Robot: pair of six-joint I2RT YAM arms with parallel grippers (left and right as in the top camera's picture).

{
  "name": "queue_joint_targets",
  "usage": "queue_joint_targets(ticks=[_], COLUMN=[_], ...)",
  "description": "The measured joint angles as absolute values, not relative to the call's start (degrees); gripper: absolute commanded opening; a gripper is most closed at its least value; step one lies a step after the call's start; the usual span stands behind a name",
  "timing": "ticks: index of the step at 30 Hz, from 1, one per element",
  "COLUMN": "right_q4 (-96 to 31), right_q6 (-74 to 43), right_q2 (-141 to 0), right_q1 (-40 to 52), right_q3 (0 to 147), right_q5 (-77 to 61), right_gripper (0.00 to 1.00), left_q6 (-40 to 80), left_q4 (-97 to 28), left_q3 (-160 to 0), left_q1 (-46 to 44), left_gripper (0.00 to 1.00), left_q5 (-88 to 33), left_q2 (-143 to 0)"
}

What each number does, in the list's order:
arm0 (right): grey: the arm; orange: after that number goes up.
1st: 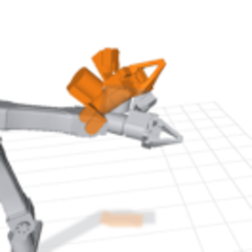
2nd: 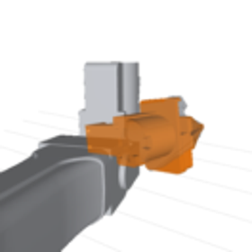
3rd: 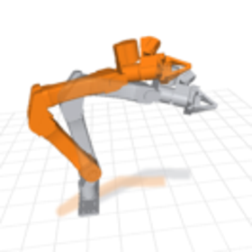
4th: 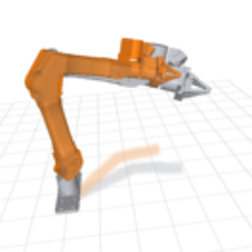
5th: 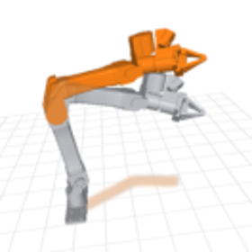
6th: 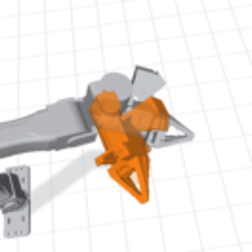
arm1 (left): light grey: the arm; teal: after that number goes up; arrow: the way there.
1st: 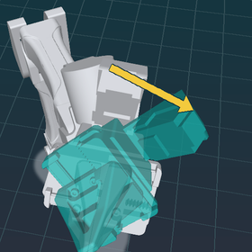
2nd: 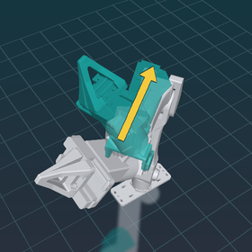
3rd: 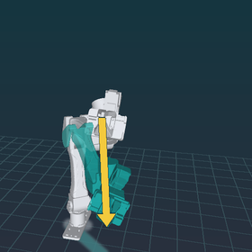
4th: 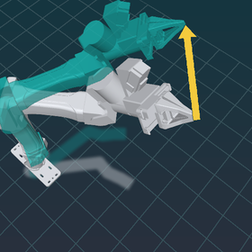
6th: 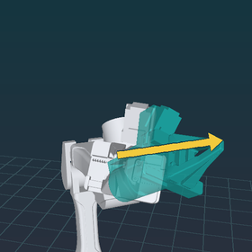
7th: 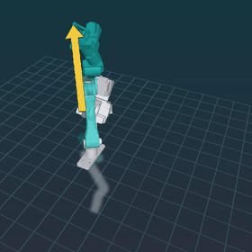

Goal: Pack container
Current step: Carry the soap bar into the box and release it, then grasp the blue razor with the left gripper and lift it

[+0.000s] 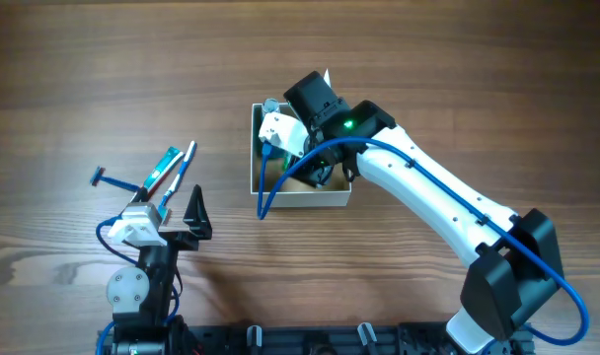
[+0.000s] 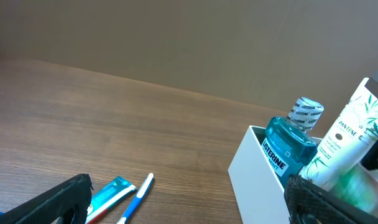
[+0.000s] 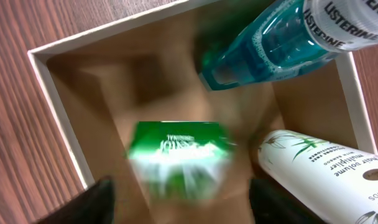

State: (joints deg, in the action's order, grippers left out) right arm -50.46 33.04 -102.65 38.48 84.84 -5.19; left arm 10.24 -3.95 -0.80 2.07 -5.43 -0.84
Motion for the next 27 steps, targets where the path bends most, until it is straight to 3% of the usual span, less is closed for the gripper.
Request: queue_joint_targets(ticks=[11, 15, 18, 20, 23, 27], right_q4=[-52.2, -48.7, -47.9, -50.0, -53.9, -57.1], right_q6=[29.6, 22.2, 9.6, 0.1, -5.7, -10.4], right_q2=[-101.5, -90.7, -79.7, -75.6, -76.3, -79.5], right_q1=[41.4, 42.9, 35.0, 23.3, 11.4, 2.3], right_q3=[84.8, 84.8, 85.2, 85.8, 85.5, 84.4], right_q5=[-4.7, -2.5, -1.3, -1.0, -5.7, -8.8], right_gripper=[0.80, 0.94, 1.00, 1.00, 1.00, 1.00], left_q6=[10.2, 10.3, 10.4, 10.5, 10.7, 10.7], left_q4=[-3.9, -3.9, -4.3, -7.6, -17.2, -19.7], left_q3=[-0.8, -0.8, -0.8, -2.2, -8.4, -20.3], left_q1=[2.1, 2.1, 2.1, 2.1, 2.1, 2.1], left_gripper=[1.00, 1.00, 1.00, 1.00, 1.00, 1.00], left_q5=[-5.4, -5.4, -5.9, -6.2, -6.1, -6.1], left_q2=[-0.8, -0.8, -0.8, -1.2, -8.3, -23.7])
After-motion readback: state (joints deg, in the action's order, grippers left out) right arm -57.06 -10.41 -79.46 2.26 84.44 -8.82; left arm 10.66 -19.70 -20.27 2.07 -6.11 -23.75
